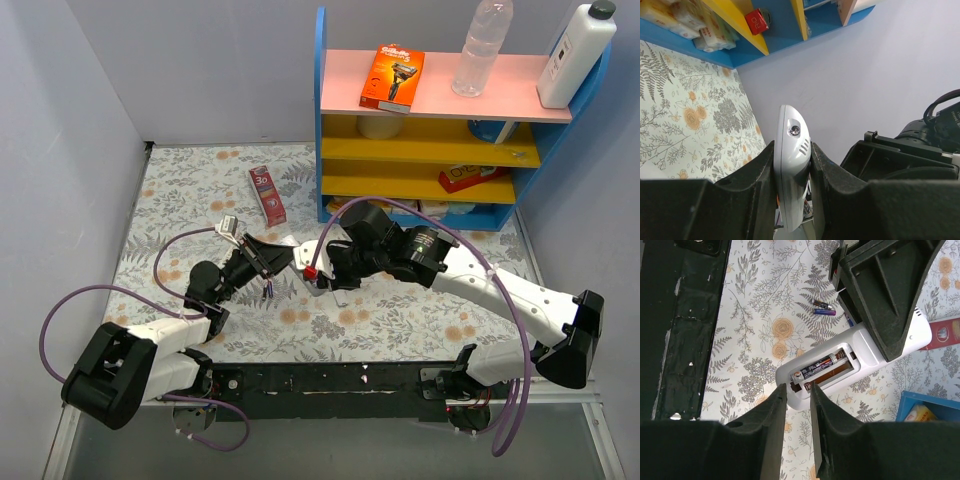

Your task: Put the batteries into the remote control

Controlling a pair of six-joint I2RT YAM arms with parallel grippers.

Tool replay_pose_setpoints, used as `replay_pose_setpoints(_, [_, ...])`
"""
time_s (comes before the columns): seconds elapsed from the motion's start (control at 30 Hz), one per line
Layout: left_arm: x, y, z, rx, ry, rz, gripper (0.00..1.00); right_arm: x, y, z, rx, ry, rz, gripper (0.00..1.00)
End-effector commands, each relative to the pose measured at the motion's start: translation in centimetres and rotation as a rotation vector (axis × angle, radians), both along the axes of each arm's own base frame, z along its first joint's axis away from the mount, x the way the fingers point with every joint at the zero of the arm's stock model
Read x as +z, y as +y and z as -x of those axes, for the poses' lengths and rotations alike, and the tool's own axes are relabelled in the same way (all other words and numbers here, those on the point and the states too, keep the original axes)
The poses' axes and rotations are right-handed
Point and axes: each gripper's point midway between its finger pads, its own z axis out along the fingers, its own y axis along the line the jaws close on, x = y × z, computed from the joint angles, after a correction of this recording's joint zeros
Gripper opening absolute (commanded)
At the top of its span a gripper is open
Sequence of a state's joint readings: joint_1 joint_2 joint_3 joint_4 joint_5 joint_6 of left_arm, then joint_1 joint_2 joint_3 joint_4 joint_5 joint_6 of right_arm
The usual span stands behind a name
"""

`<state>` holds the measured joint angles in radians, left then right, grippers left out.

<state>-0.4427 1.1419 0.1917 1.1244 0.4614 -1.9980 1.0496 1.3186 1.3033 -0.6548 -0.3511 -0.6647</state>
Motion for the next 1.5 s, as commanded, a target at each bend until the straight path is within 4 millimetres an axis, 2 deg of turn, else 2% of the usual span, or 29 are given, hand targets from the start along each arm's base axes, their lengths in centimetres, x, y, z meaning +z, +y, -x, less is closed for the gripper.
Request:
replay_pose_setpoints(0.0, [2.9,-0.3,0.6,-0.050,0.003,0.079,0.00,1.1,0.7,0.2,0.038,-0.021,-0.034,0.31])
replay_pose_setpoints(0.3, [3.1,-0.4,0.6,-0.055,0.009,0.079,0.00,0.5,1.0,0.4,0.045,-0.010,-0.020,0.31])
replay_pose_setpoints(1.07, [3.4,-0.6,0.5,-0.068,0.016,0.089,0.00,-0.9,1.7,-0.7,0.005,-0.020,-0.001,0.28])
replay_pose_setpoints(1.47, [3.6,-1.1,0.9,-0.083,0.018,0.093,0.00,-2.9,2.4,-1.3,-0.047,0.028,0.043,0.13])
